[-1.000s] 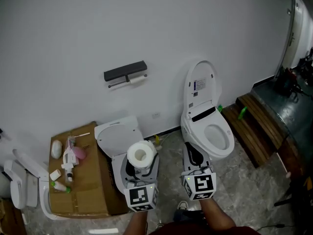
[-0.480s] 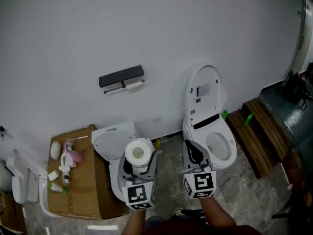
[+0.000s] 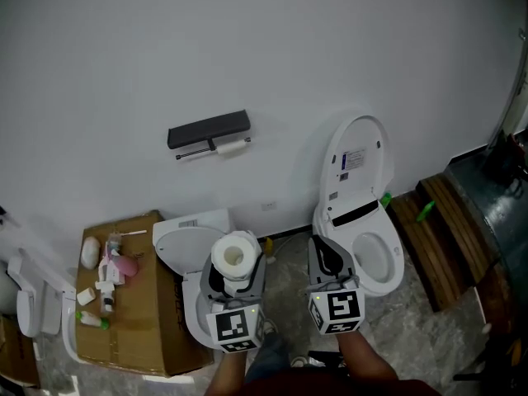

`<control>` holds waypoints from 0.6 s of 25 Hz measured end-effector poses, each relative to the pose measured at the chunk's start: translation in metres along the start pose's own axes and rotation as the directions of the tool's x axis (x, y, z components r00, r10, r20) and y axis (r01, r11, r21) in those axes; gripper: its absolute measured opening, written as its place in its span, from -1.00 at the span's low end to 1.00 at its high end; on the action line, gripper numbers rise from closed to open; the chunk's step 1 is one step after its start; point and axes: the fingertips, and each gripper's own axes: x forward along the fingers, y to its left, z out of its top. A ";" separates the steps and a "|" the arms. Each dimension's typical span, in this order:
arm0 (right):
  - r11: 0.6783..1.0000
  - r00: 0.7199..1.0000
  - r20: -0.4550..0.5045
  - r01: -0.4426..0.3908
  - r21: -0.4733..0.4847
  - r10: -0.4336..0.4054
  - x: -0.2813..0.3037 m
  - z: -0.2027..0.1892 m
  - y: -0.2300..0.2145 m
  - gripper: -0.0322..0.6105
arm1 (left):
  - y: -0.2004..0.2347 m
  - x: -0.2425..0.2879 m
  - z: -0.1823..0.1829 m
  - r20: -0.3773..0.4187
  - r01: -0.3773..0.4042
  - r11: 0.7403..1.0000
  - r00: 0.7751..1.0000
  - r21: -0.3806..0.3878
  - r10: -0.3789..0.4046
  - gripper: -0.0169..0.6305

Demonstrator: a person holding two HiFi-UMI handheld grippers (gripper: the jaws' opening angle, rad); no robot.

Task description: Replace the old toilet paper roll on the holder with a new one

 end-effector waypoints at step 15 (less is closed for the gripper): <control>1.000 1.000 -0.015 -0.007 -0.029 0.007 0.172 0.003 0.023 -0.84 | 0.103 0.135 -0.002 0.009 -0.001 0.999 1.000 -0.034 0.002 0.40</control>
